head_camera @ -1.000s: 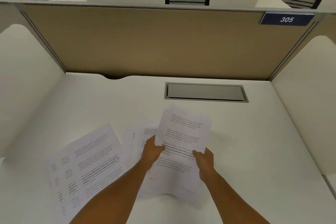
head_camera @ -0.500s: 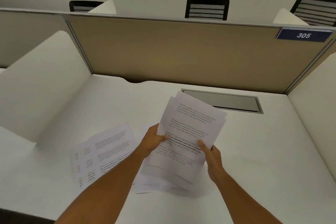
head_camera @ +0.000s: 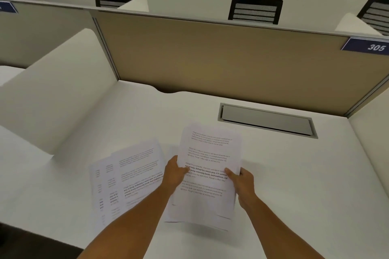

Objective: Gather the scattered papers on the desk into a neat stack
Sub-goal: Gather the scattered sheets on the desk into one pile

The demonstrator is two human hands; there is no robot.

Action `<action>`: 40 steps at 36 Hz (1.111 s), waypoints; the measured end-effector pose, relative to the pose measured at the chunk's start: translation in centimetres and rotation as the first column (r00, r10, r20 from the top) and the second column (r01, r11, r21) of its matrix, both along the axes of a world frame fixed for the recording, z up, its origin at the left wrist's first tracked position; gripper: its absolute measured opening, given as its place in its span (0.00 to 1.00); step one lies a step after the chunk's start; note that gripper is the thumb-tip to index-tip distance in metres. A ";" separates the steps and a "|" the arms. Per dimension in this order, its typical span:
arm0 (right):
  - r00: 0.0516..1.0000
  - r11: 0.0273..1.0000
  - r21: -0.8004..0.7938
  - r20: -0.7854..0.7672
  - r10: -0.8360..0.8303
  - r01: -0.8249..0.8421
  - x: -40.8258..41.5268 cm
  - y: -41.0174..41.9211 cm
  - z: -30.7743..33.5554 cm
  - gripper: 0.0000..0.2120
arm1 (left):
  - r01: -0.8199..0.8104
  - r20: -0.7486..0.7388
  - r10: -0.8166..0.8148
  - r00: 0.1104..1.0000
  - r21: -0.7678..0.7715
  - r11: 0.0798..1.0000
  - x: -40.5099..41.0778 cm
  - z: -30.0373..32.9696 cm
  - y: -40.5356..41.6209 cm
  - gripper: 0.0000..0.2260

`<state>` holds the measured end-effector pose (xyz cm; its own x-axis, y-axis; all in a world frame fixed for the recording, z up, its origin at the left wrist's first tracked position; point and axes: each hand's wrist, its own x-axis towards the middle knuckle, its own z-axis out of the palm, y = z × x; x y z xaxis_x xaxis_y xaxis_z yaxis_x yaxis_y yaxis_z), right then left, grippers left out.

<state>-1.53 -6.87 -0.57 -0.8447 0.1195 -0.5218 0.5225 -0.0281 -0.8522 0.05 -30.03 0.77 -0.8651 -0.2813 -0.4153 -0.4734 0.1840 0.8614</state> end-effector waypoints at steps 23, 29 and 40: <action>0.995 0.938 0.346 0.098 -0.026 -0.009 -2.1 -6.2 -2.7 0.11 | 0.334 0.175 -0.285 0.942 -0.469 0.817 -1.3 -5.6 -2.7 0.20; 0.989 0.916 0.400 0.142 -0.041 -0.019 -2.7 -7.3 -4.1 0.10 | 0.418 0.239 -0.344 0.908 -0.484 0.769 -2.0 -7.1 -3.8 0.23; 0.925 0.707 0.660 0.378 -0.021 -0.254 -3.7 -6.9 -4.5 0.24 | 0.302 0.268 -0.198 0.943 -0.437 0.847 -3.2 -8.0 -3.6 0.23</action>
<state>-5.26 -13.80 -5.11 -0.6652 0.4713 -0.5791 0.7304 0.5715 -0.3740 -3.17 -33.65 -7.21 -0.8421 -0.2719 -0.4657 -0.5120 0.6741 0.5324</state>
